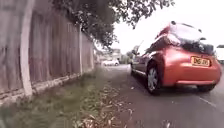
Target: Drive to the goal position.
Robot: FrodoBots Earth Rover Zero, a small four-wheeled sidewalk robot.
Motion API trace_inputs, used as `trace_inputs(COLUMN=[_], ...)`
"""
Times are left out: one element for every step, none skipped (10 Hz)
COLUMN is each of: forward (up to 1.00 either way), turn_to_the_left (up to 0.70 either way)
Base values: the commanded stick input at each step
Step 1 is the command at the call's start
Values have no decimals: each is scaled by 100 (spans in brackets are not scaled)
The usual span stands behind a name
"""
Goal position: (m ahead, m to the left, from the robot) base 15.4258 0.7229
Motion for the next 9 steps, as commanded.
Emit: trace_inputs(forward=[100, 100, 100, 100, 100, 100, 100, 100, 100], turn_to_the_left=[0, 0, 0, 0, 0, 0, 0, 0, 0])
